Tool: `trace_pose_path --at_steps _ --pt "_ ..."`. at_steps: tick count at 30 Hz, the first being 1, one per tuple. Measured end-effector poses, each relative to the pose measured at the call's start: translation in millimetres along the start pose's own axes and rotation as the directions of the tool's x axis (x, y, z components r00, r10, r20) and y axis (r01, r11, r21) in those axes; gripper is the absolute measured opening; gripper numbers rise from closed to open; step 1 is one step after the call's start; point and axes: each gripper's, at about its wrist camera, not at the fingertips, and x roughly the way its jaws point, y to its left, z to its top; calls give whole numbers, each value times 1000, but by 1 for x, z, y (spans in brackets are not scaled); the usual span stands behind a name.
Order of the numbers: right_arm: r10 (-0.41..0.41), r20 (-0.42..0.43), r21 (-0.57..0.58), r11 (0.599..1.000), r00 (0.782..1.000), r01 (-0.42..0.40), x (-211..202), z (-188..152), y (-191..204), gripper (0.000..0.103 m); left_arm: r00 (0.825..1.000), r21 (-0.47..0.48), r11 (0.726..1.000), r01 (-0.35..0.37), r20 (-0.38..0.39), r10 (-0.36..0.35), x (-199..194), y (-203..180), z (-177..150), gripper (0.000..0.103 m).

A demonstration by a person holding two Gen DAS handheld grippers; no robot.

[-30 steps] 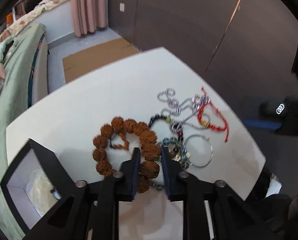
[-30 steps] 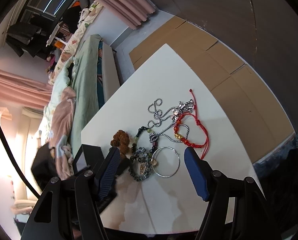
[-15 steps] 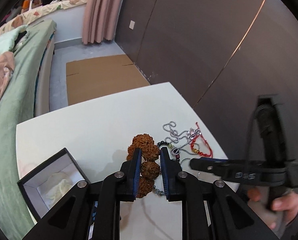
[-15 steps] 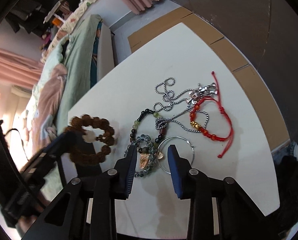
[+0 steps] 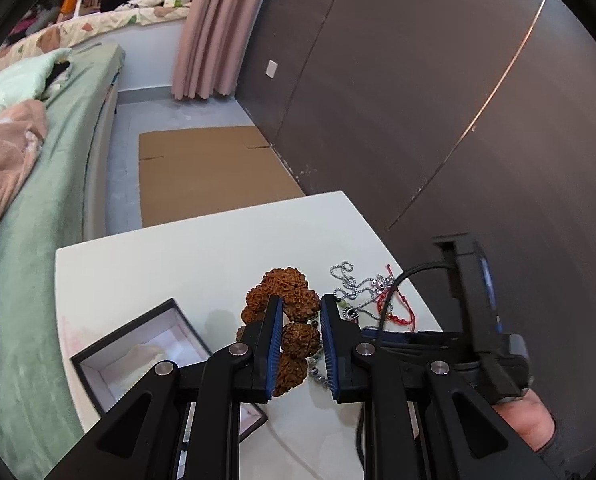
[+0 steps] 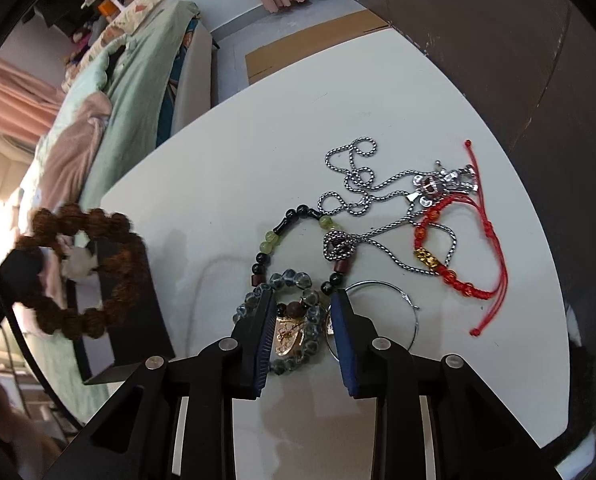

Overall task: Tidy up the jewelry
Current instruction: 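Carry the brown bracelet to the box with the left gripper while the right grasps the grey bracelet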

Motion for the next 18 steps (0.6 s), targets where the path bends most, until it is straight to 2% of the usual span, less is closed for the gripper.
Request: trace_pose_path --at_steps 1,5,13,18 --pt "-12 -1 -5 1000 1000 12 1 0 1 29 1000 0 1000 -2 5 2 -4 1 0 20" --pt "-42 18 -5 999 999 42 -1 1 4 14 1000 -5 1000 -11 21 11 -16 6 -2 20" --pt "7 79 22 1000 997 -9 -29 -8 6 12 998 -22 999 -30 59 31 -46 14 -6 20" --pt "90 144 27 995 986 -95 -55 -14 11 12 997 -25 999 -39 71 40 -60 16 -7 20"
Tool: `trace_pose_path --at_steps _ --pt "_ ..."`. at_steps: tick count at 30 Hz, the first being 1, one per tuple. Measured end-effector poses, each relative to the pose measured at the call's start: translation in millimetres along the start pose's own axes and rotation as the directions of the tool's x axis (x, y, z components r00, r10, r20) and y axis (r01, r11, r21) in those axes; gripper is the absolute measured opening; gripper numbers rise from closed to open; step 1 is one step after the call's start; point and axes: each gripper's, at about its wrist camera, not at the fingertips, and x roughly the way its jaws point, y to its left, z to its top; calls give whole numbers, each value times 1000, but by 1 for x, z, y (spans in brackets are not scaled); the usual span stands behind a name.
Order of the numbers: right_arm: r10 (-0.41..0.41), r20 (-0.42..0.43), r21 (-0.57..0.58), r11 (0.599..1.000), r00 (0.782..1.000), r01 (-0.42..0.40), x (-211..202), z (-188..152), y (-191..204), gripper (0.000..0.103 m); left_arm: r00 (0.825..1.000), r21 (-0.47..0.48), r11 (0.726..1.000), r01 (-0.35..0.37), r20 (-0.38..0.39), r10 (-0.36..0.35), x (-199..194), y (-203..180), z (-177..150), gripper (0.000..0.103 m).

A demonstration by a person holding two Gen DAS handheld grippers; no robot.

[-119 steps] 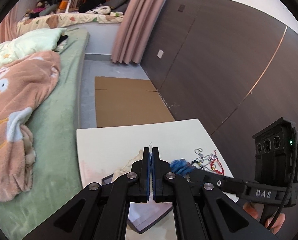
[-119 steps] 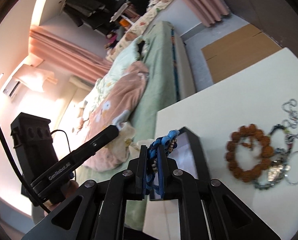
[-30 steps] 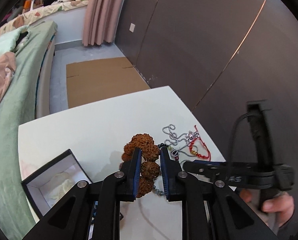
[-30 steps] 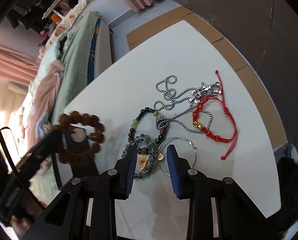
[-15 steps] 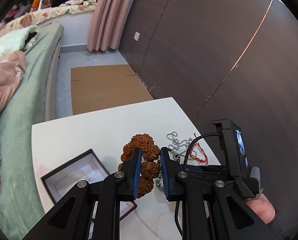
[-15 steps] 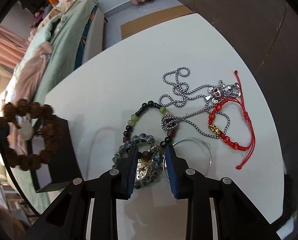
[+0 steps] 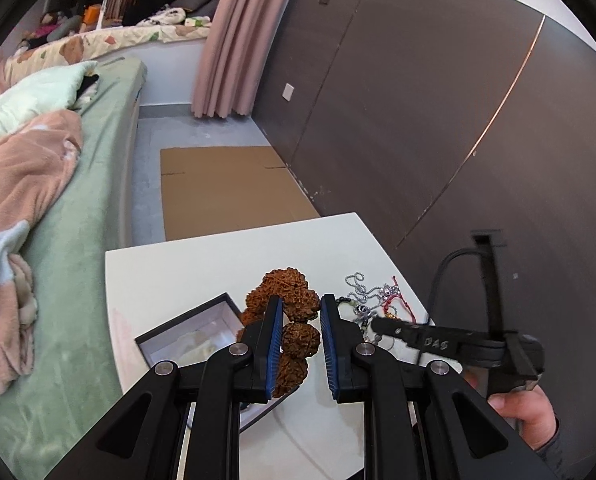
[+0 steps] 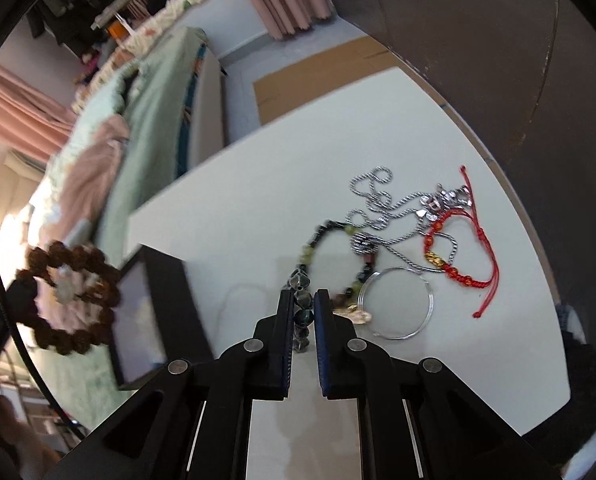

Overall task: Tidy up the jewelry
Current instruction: 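Carry the brown bracelet to the box with the left gripper while the right grasps the grey bracelet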

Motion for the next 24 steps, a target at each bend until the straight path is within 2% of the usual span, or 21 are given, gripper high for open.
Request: trace_pose_path --at_steps 4,8,13,14,15,16,18,24 --pt "52 57 -16 999 997 -51 -20 -2 9 12 1000 -7 1000 -20 0 20 -7 4 -3 20" --pt "90 76 -27 996 993 -88 -25 -3 21 12 999 -17 999 -36 -17 36 -8 10 -7 20" --pt "119 86 -50 992 989 -115 -22 -1 38 12 996 -127 991 -42 -85 31 3 36 -9 23" --pt "126 85 -54 991 988 -121 -21 -1 40 12 996 -138 990 -42 -85 30 2 40 -10 26" --pt "130 86 -58 990 988 -125 -20 -1 41 12 996 -142 988 -53 -81 42 1 43 -11 42" --pt "134 87 -61 990 987 -129 -21 -2 43 12 996 -146 987 -71 -72 61 -1 47 -10 65" --pt "153 90 -67 987 984 -147 -21 -2 46 12 996 -158 984 -81 -47 75 -7 52 -10 88" --pt "226 110 -110 971 968 -214 -22 -4 63 12 995 -185 978 -97 -22 95 -12 67 -6 88"
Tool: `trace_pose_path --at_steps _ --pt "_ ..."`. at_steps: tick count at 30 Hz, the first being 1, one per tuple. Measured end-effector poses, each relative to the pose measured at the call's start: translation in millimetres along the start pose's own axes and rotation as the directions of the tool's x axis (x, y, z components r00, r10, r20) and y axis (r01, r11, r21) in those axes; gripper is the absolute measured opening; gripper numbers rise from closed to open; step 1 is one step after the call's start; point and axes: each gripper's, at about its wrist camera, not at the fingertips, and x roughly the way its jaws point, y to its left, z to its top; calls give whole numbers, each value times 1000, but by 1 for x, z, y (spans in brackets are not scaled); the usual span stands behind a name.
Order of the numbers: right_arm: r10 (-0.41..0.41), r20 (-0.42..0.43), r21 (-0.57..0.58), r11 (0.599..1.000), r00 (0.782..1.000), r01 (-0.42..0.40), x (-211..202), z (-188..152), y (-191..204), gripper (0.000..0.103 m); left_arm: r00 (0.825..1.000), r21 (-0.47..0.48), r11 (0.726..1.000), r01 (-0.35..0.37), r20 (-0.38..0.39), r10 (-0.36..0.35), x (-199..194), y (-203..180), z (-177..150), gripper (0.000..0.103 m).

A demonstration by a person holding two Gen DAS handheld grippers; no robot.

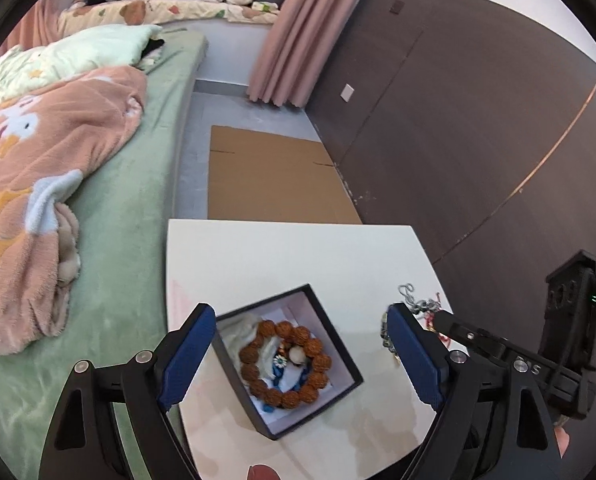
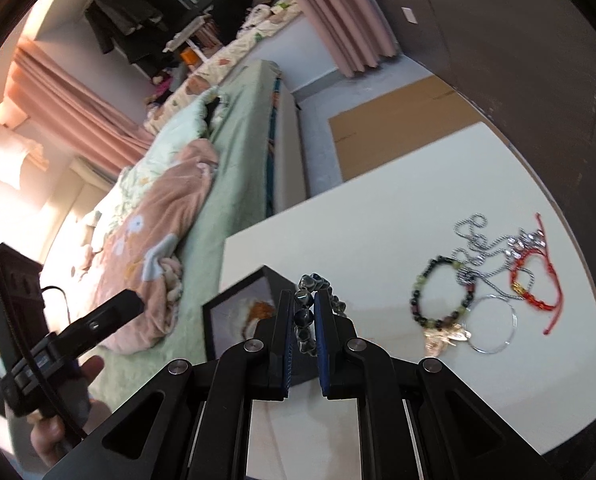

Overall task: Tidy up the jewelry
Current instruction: 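Carry the brown bracelet to the box with the left gripper while the right grasps the grey bracelet, then lower the grey bead bracelet into the black box and open the right gripper, then move both grippers back toward the remaining jewelry pile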

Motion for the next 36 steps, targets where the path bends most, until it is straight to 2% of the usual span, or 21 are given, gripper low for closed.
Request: trace_pose_path --at_steps 6,11,17,19,21,23,36 --pt "100 13 -40 994 995 -99 7 -2 23 12 1000 -12 1000 -5 11 5 0 11 6 88" --pt "191 6 -58 980 981 -191 16 -6 41 12 1000 -40 999 -1 23 2 -3 24 10 88" --pt "226 -17 -71 971 974 -226 29 -10 53 12 1000 -59 998 -5 26 6 -3 33 12 88" --pt "224 -50 -66 972 973 -227 36 -11 54 17 1000 -61 998 -4 26 5 -2 33 12 88" --pt "220 -68 -47 974 973 -224 39 -12 52 48 1000 -60 998 -3 25 5 -1 33 12 88" --pt "203 -40 -41 978 978 -205 35 -12 48 61 1000 -57 998 -1 25 3 -1 32 11 88" --pt "125 39 46 991 991 -127 -5 5 -2 61 999 -3 999 45 11 -44 7 0 10 88"
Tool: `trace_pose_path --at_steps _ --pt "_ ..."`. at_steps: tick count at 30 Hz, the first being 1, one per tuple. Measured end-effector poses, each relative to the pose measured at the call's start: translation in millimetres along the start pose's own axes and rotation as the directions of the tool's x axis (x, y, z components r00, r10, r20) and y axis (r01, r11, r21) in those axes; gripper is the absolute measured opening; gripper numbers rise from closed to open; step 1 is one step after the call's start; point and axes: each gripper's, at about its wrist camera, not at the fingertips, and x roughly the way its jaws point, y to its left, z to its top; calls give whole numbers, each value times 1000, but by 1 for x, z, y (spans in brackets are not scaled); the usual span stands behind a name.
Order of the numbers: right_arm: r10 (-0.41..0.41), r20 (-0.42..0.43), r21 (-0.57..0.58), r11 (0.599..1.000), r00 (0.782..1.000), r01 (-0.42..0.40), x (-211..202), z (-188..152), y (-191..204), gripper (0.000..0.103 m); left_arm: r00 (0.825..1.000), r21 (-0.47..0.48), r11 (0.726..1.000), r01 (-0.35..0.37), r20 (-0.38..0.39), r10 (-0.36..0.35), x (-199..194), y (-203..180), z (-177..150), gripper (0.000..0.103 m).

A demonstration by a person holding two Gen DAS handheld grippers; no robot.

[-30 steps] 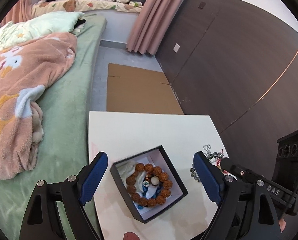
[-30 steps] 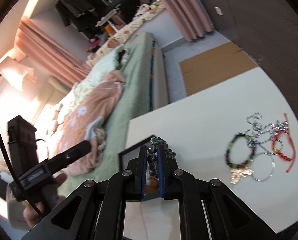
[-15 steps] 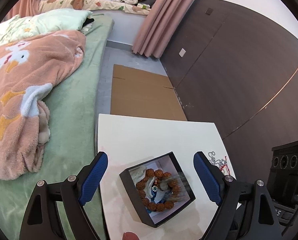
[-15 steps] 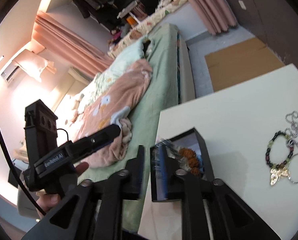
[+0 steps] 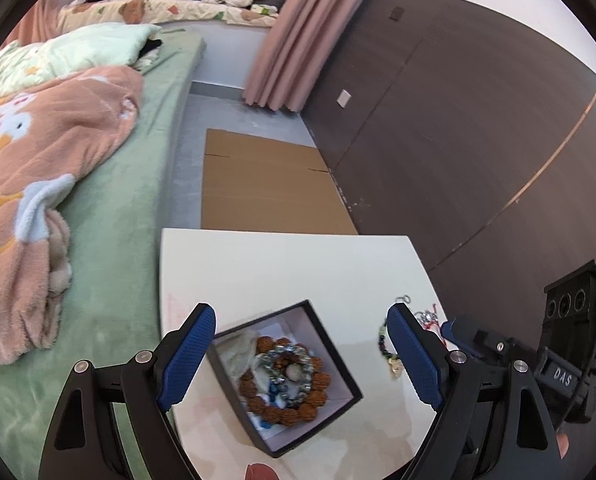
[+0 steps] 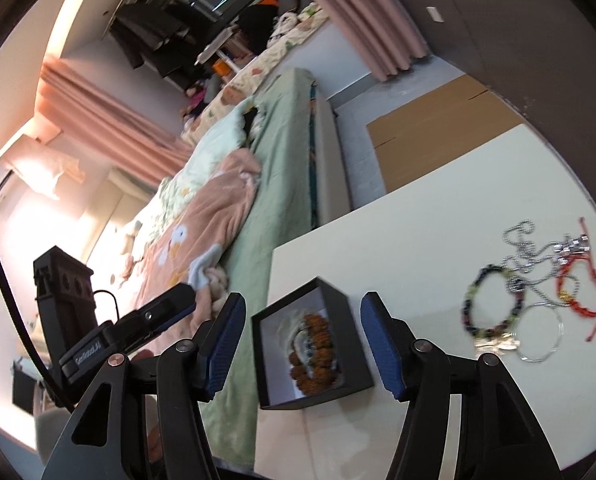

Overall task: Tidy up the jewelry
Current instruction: 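Move both grippers back toward the remaining jewelry pile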

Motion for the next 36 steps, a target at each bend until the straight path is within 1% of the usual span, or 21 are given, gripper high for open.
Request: trace_pose_path --at_steps 5,7,13,16,20,23,25,26,27,29,32,34,36 --pt "-43 10 25 999 999 42 -17 4 -17 61 1000 49 999 21 -19 -20 10 -22 -3 88" --pt "-78 1 41 996 997 78 -22 6 -27 61 999 73 997 26 -33 -24 16 -33 -5 88" --pt "-130 -28 131 982 991 132 -33 7 -60 61 997 113 993 44 -63 -37 33 -57 -11 88" --pt "-166 -36 169 971 985 170 -40 8 -75 61 996 134 989 59 -70 -50 41 -70 -12 88" --pt "-233 -65 206 948 970 242 -46 7 -96 61 996 167 983 70 -58 -61 48 -85 -15 88" --pt "-238 -80 228 941 968 250 -51 6 -108 61 996 190 979 76 -58 -66 57 -97 -15 86" --pt "-243 -86 239 937 966 257 -55 5 -114 61 996 202 976 77 -68 -64 64 -102 -16 76" --pt "-246 -88 242 935 965 261 -56 5 -116 61 995 205 976 77 -74 -63 67 -104 -17 73" --pt "-250 -89 247 932 964 265 -58 5 -119 61 995 210 975 77 -84 -61 72 -106 -18 67" --pt "-251 -92 261 928 964 267 -62 5 -126 61 993 220 973 74 -106 -51 83 -111 -22 59" --pt "-248 -93 282 922 964 265 -66 4 -134 61 989 239 969 67 -141 -33 100 -119 -29 54" --pt "-254 -91 289 919 963 270 -69 5 -140 61 986 261 963 66 -167 -22 113 -126 -34 48" --pt "-261 -89 293 915 961 276 -72 6 -145 61 983 280 958 57 -184 -4 123 -131 -38 47"
